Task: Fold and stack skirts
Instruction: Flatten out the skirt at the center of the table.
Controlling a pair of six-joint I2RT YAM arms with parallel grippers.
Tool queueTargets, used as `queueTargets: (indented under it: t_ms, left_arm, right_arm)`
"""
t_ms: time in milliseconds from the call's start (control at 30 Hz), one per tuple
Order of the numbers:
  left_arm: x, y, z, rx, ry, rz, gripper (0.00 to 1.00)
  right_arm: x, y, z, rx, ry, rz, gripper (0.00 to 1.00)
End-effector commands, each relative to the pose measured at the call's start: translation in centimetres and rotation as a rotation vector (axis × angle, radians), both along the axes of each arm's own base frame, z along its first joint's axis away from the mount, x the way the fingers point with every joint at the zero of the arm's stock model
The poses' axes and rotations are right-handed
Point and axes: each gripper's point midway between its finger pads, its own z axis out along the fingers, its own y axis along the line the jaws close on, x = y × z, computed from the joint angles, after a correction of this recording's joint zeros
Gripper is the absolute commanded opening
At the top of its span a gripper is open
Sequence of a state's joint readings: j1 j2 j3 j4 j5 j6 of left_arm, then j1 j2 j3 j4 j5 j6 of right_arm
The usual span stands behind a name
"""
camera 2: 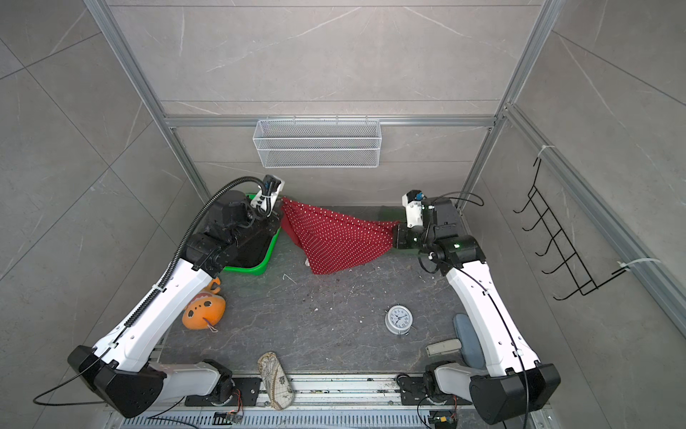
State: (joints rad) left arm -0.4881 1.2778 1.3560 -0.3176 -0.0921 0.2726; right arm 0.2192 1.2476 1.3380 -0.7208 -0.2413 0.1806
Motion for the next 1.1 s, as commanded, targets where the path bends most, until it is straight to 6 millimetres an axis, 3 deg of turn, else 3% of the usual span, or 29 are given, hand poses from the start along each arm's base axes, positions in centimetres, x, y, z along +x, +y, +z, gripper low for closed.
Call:
queueTargets:
  t_ms: [0, 167, 267, 333, 500, 633, 700, 867, 1067]
  left_arm:
    - [-1.1, 1.5, -2.8, -0.079, 0.066, 0.06, 0.0]
    - [-2.5, 1.4, -11.2, -0.117, 0.229, 0.067, 0.0]
    - [-2.6, 1.8, -14.1, -0.107, 0.288, 0.103, 0.0]
    - [-2.5, 2.2, -15.2, -0.092, 0.306, 0.129, 0.0]
    - [-1.9, 3.5, -16.7, -0.045, 0.312, 0.211, 0.0]
    - [-1.9, 3.9, -17.5, -0.028, 0.322, 0.233, 0.0]
    - [-1.9, 4.0, -18.1, -0.019, 0.331, 0.238, 0.0]
    - [-2.2, 4.6, -19.6, 0.006, 0.356, 0.267, 0.0]
    - [-2.3, 4.7, -20.8, 0.02, 0.384, 0.273, 0.0]
  right_arm:
    - [-2.6, 1.5, -4.3, 0.026, 0.127, 0.045, 0.0]
    - [-5.4, 4.5, -11.3, 0.045, 0.316, 0.126, 0.0]
    - [-6.3, 5.7, -14.2, 0.07, 0.401, 0.159, 0.0]
    - [-6.7, 6.6, -15.2, 0.096, 0.436, 0.194, 0.06]
    - [-7.0, 7.8, -15.1, 0.131, 0.436, 0.253, 0.25]
    - [-6.1, 6.1, -14.6, 0.063, 0.391, 0.155, 0.49]
    - [-5.5, 5.1, -14.4, 0.036, 0.369, 0.089, 0.55]
    - [-5.2, 3.9, -14.7, 0.012, 0.363, 0.007, 0.57]
    - [-6.6, 5.1, -16.6, 0.079, 0.442, 0.045, 0.51]
